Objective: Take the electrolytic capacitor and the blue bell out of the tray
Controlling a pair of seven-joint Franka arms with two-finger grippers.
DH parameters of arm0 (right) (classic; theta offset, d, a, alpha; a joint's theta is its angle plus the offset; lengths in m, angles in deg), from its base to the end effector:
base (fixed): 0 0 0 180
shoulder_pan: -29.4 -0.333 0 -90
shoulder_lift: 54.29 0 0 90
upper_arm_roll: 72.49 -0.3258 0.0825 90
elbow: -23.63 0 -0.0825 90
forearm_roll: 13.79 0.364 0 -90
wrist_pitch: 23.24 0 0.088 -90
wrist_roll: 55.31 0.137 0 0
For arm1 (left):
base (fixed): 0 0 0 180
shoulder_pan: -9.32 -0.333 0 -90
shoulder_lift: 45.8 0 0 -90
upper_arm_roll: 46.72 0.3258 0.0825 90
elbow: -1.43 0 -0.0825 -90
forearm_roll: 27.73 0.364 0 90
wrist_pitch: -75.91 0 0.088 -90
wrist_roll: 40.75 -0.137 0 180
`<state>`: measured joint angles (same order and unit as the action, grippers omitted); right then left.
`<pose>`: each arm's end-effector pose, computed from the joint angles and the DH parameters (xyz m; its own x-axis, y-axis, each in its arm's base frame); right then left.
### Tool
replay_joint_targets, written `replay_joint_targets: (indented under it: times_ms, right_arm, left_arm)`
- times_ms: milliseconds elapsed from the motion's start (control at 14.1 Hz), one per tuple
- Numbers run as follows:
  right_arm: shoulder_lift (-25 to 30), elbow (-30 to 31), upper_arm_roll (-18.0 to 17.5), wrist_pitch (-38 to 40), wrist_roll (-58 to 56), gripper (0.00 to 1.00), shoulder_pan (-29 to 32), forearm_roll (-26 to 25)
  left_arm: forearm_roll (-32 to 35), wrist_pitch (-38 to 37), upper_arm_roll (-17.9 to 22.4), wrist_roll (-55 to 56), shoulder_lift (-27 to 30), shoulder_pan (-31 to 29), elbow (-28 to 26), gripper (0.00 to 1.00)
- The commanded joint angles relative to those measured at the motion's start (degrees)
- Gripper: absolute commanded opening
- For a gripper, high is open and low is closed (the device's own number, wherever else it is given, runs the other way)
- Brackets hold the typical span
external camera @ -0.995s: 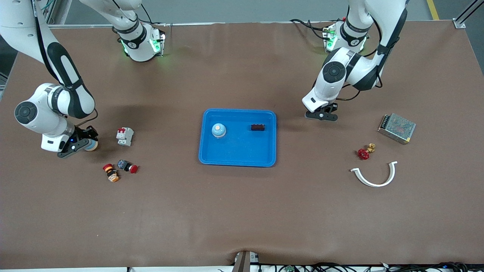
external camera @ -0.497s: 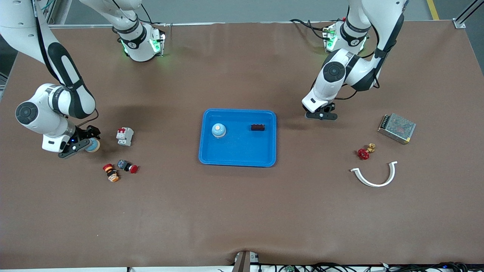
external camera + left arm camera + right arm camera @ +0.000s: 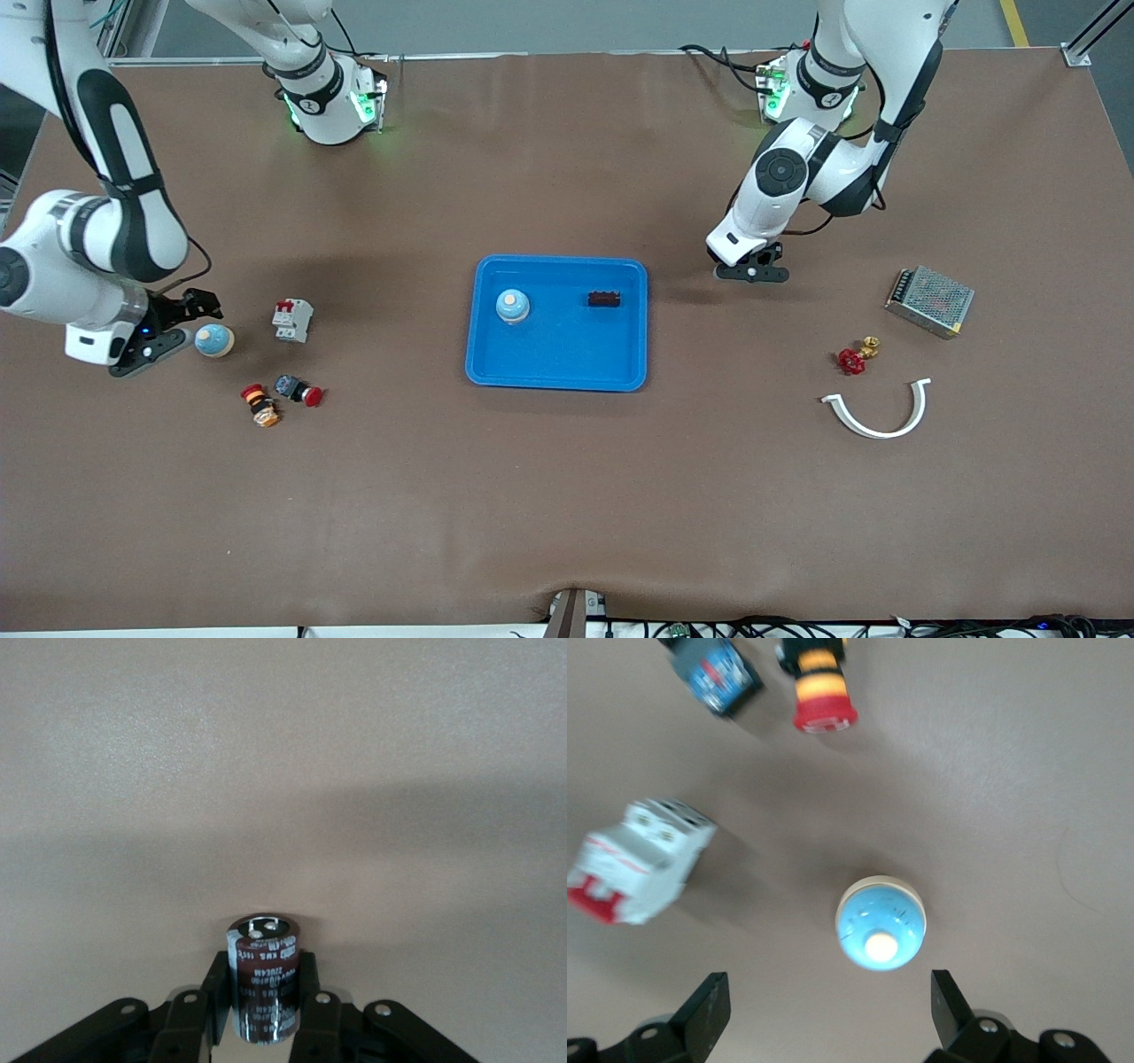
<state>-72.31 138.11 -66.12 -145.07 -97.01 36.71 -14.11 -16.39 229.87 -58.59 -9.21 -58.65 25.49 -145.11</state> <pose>0.5488 -0.1326 0.2824 0.8648 0.4751 -0.1625 0.4659 -0.8799 -0.0933 0.3784 -0.2113 0.1781 0.9914 -0.1150 -0.0619 -0.1191 -0.9906 -0.0675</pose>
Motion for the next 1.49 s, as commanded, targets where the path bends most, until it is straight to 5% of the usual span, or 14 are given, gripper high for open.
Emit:
replay_joint_targets:
  times_ms: [0,284,923,995,1066,1137,1421]
  right_arm:
    - [0.1,-7.4,-0.1,10.4,9.6,1.00,-3.6,0.8]
    - [1.2,-13.9,-0.2,19.8,28.4,1.00,-11.2,1.2]
    - [2.8,-15.3,-0.1,16.6,70.1,1.00,-34.5,9.2]
    - [2.7,-15.3,-0.1,15.3,72.0,1.00,-36.0,9.2]
    - [2.4,-15.2,-0.1,13.8,73.3,1.00,-37.4,9.2]
    - [1.5,-14.8,-0.1,11.8,75.9,1.00,-39.0,9.2]
    - [-1.9,-14.5,0.0,5.0,85.0,1.00,-46.0,9.2]
  left_arm:
    - [0.2,0.8,-0.5,0.5,0.4,-0.4,-0.4,0.00]
    - [0.2,0.8,-0.5,0.5,0.1,-0.5,-0.3,0.00]
    - [0.2,0.9,-0.5,0.6,-0.6,-0.5,0.0,0.00]
    - [0.2,0.9,-0.5,0.6,-0.6,-0.6,0.1,0.34]
    - [0.2,0.9,-0.5,0.9,-0.6,-0.6,0.2,0.79]
    - [0.2,0.8,-0.5,1.1,-0.6,-0.6,0.2,1.00]
    - [0.2,0.0,-0.6,5.7,0.3,0.1,1.3,1.00]
